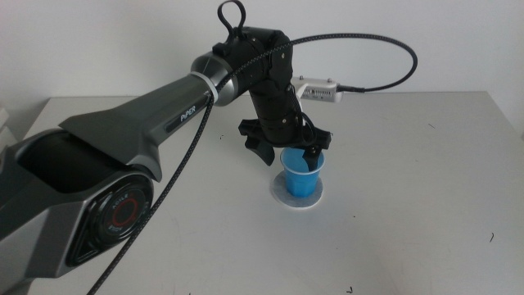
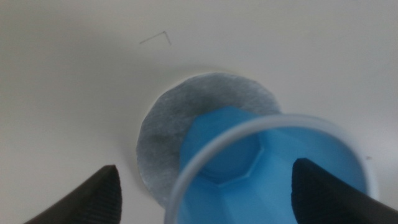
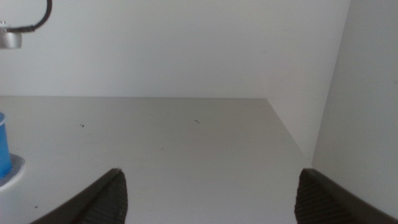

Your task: Place an empty cup on a cup mat.

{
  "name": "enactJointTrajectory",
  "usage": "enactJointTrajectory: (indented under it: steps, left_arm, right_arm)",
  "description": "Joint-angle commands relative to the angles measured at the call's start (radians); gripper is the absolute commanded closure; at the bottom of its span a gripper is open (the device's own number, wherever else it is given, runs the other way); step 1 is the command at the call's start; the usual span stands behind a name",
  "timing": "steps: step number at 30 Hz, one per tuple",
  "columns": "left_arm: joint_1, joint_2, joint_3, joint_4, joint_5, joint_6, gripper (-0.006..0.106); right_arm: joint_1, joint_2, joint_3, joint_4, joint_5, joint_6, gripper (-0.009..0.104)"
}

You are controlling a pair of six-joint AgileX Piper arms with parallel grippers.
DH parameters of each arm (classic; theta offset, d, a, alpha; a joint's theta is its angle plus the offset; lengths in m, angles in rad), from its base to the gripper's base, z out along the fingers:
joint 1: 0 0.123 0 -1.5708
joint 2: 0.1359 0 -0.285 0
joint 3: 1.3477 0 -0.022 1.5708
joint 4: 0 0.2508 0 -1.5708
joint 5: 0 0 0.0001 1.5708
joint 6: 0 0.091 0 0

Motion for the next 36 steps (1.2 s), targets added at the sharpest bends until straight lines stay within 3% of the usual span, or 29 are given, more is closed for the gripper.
enactJointTrajectory:
  steps: [1, 10, 17, 23, 29, 36]
  left_arm:
    - [0.003, -0.127, -0.035, -0.026, 0.076, 0.007, -0.005]
    - [0.030, -0.375, -0.020, 0.132, 0.076, 0.006, -0.005]
    - [0.095, -0.555, -0.022, 0.204, 0.074, 0.006, -0.005]
    - [0.094, -0.653, -0.022, 0.375, 0.070, 0.002, -0.005]
    - [0.094, -0.753, -0.022, 0.449, 0.076, 0.009, -0.005]
    - [0.094, -1.002, 0.185, 0.557, 0.039, -0.005, -0.005]
  right_arm:
    - [0.002, -0.019, -0.012, -0.009, -0.078, -0.008, 0.001]
    - [0.002, -0.019, -0.012, -0.009, -0.078, -0.008, 0.001]
    - [0.002, -0.019, -0.012, -0.009, -0.078, -0.008, 0.001]
    - [0.002, -0.019, -0.012, -0.009, -0.078, -0.008, 0.001]
    - [0.002, -0.019, -0.012, -0.009, -0.078, -0.008, 0.001]
    - [0.002, -0.019, -0.012, -0.009, -0.078, -0.008, 0.001]
